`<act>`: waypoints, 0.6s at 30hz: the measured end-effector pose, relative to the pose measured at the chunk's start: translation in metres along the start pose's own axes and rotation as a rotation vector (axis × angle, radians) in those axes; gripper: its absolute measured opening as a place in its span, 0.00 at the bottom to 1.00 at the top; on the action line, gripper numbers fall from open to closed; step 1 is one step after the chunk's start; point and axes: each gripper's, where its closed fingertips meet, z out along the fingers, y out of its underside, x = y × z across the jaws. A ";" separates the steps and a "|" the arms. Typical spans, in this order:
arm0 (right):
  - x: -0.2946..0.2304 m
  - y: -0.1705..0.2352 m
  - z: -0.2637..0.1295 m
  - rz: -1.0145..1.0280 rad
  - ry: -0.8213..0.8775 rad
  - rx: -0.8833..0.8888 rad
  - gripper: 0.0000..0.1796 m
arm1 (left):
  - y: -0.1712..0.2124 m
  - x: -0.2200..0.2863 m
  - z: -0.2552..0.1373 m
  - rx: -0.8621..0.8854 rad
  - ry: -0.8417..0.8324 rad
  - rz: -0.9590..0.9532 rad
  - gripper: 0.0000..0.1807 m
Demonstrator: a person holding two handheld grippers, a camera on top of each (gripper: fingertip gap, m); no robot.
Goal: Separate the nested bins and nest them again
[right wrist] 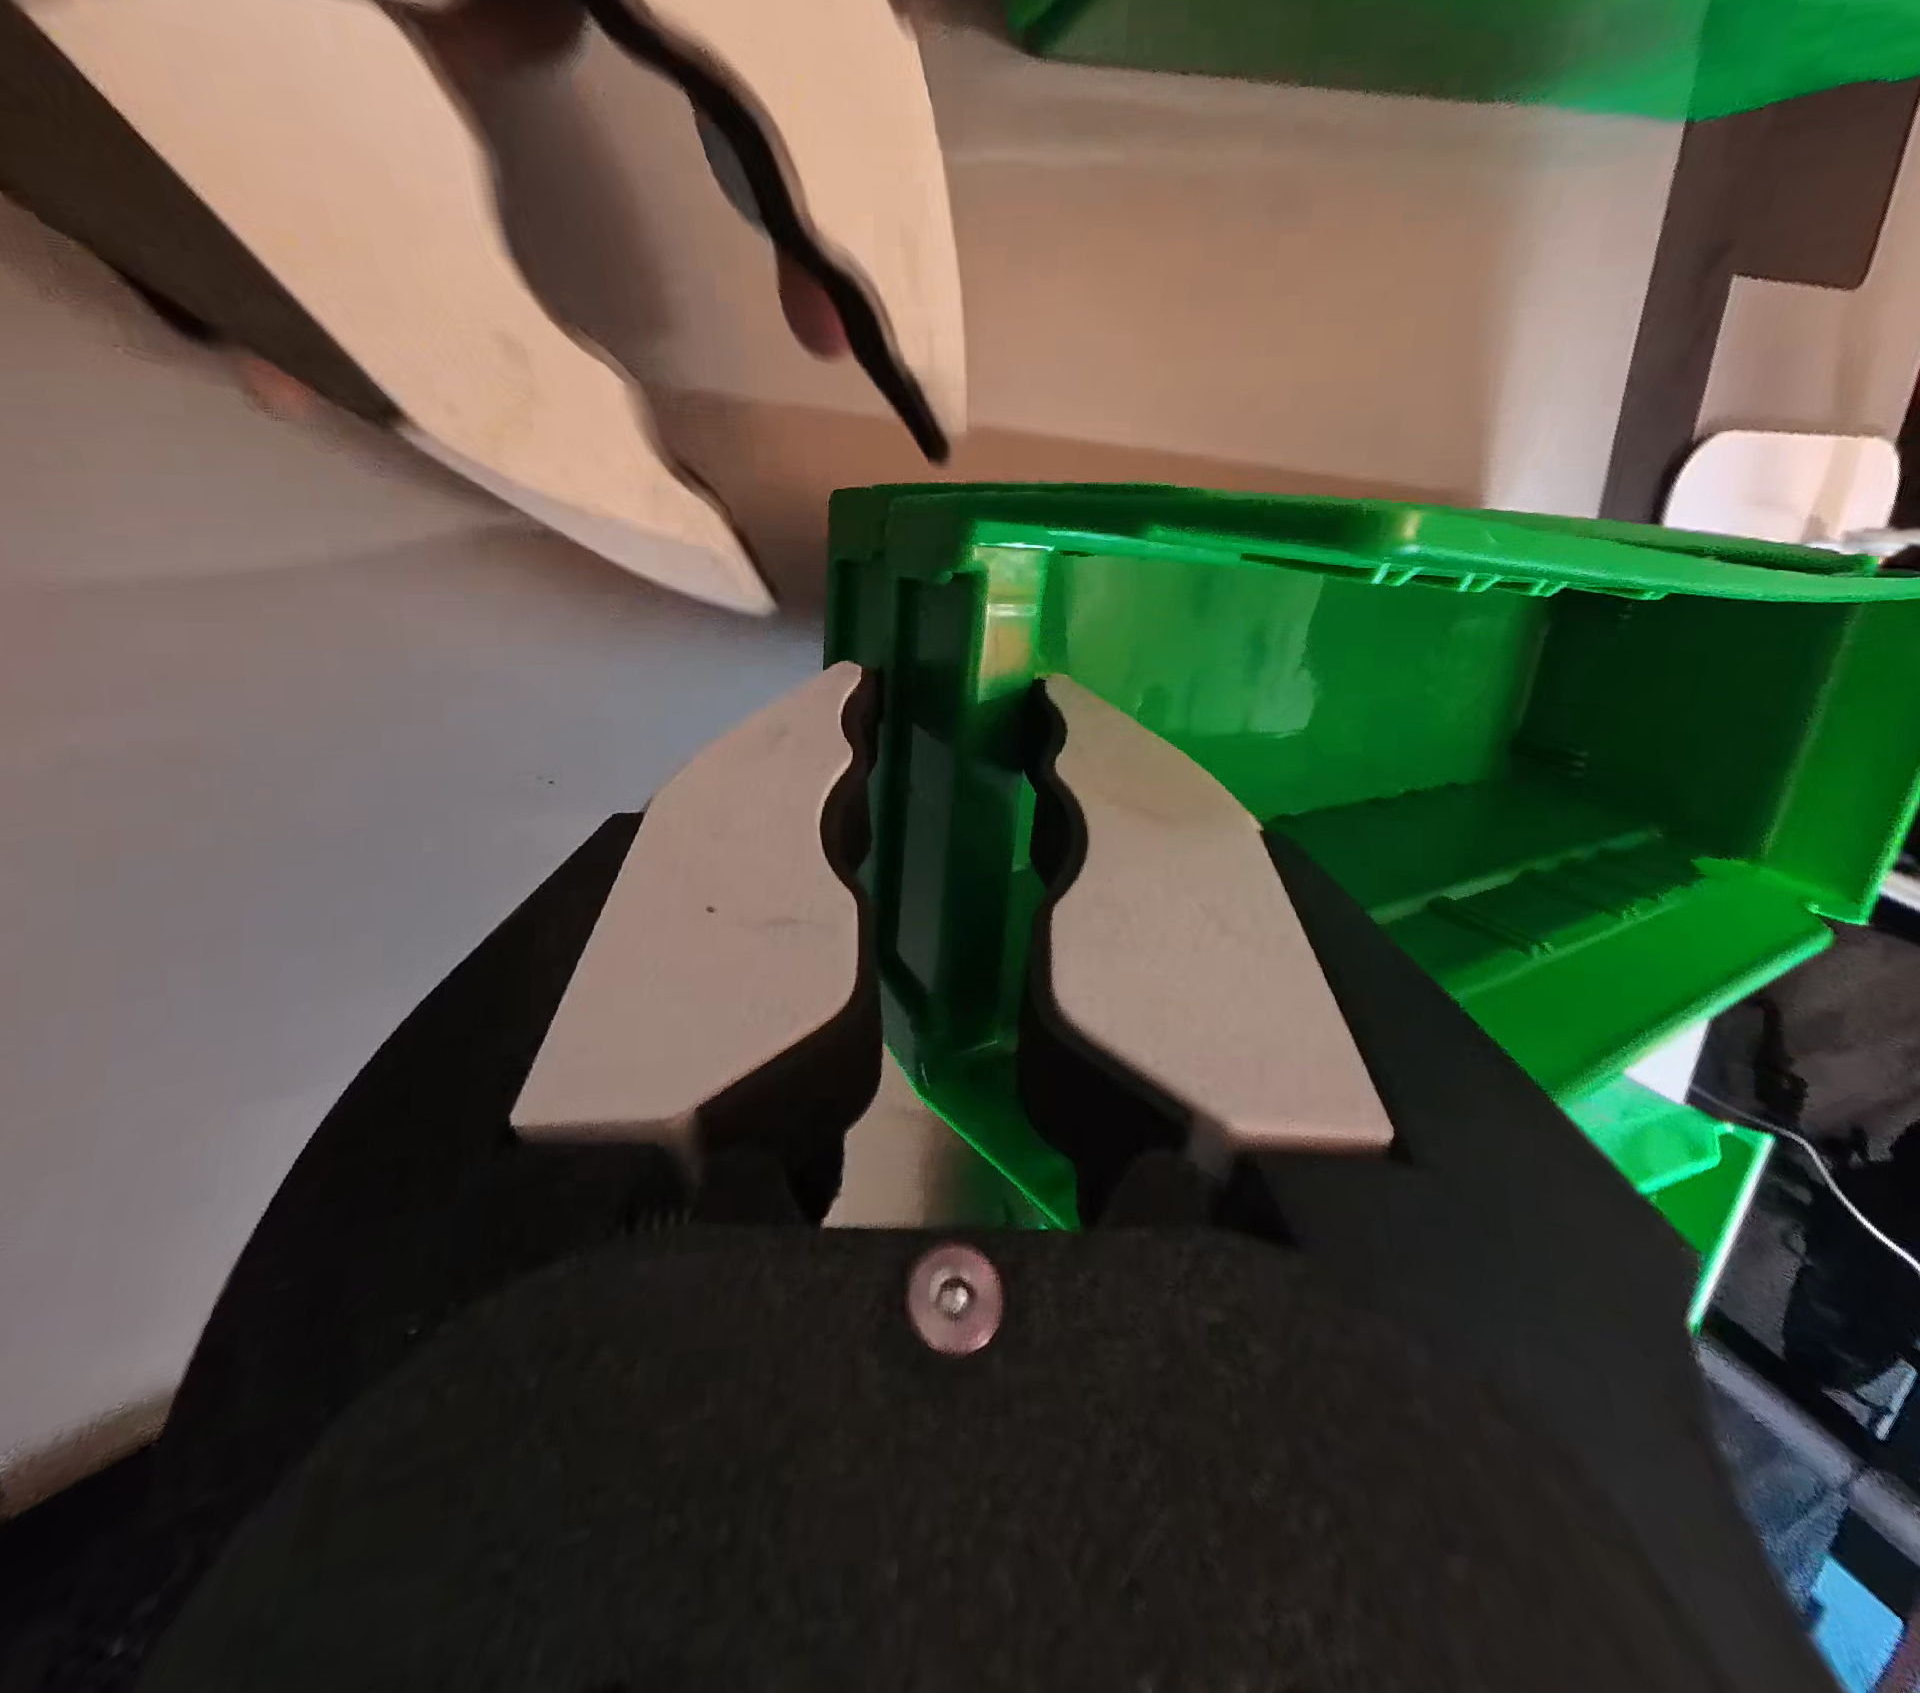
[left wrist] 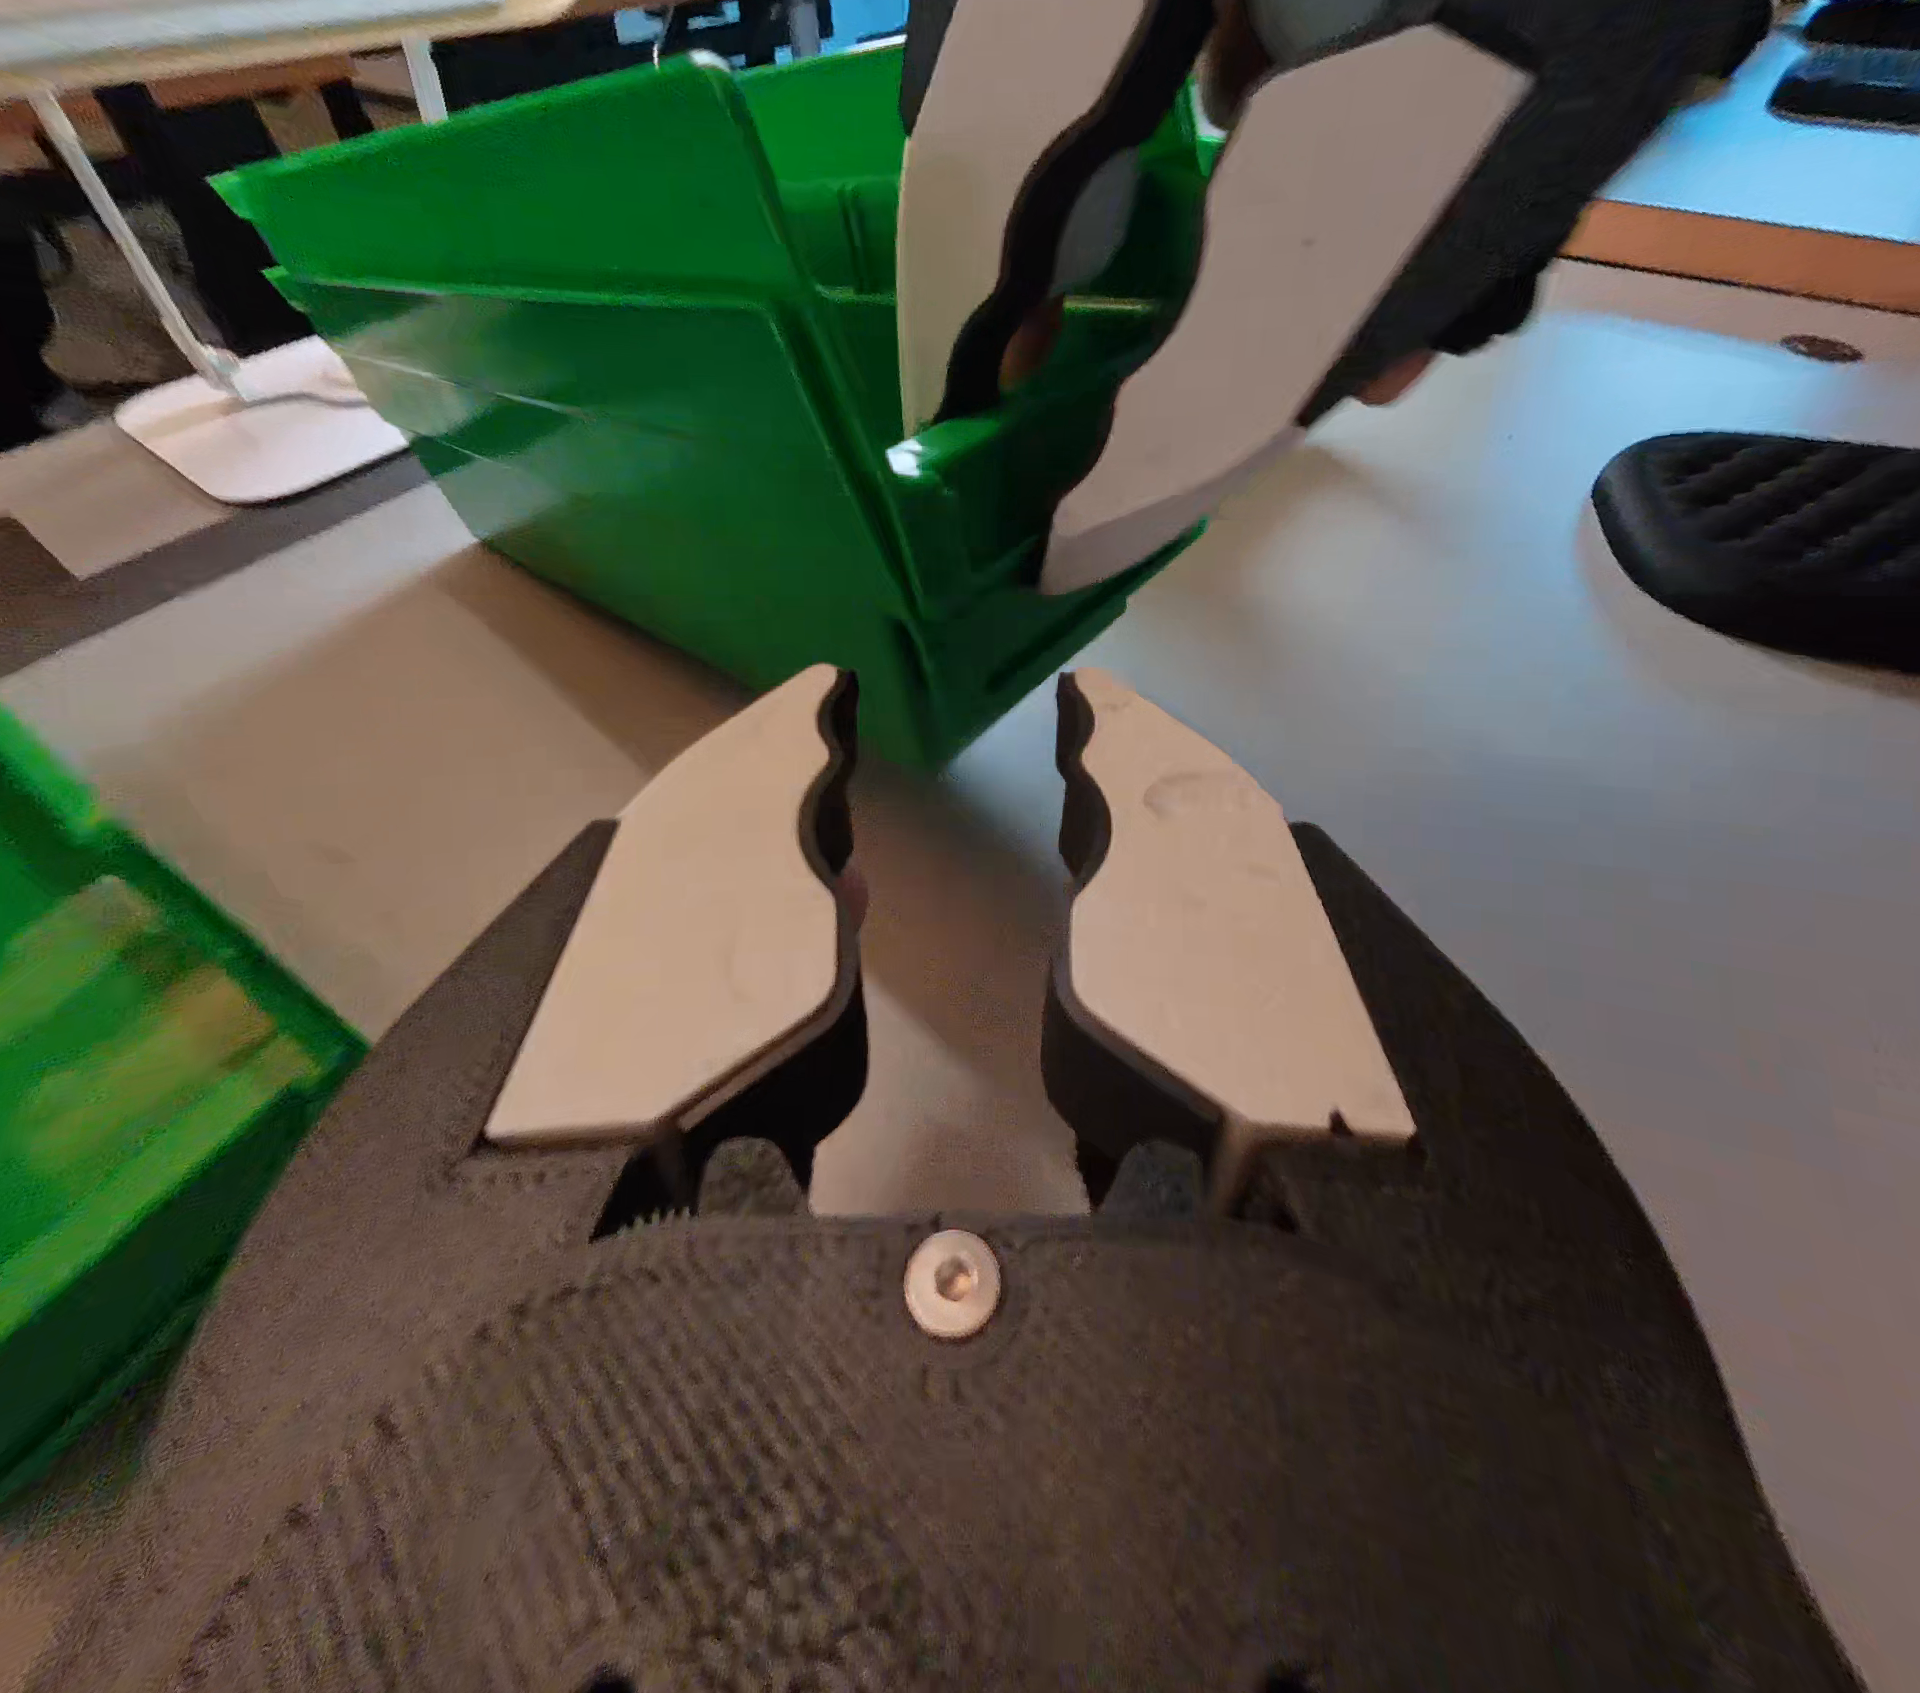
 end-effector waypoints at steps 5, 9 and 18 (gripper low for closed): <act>0.000 -0.004 -0.006 -0.011 0.008 0.014 0.15 | -0.002 -0.002 0.009 -0.018 0.002 -0.075 0.15; -0.002 -0.003 -0.010 -0.023 -0.029 0.008 0.15 | 0.002 0.003 0.008 -0.019 0.008 -0.061 0.13; 0.001 0.002 -0.018 -0.064 -0.048 -0.015 0.15 | 0.005 0.015 0.010 -0.022 0.092 -0.099 0.04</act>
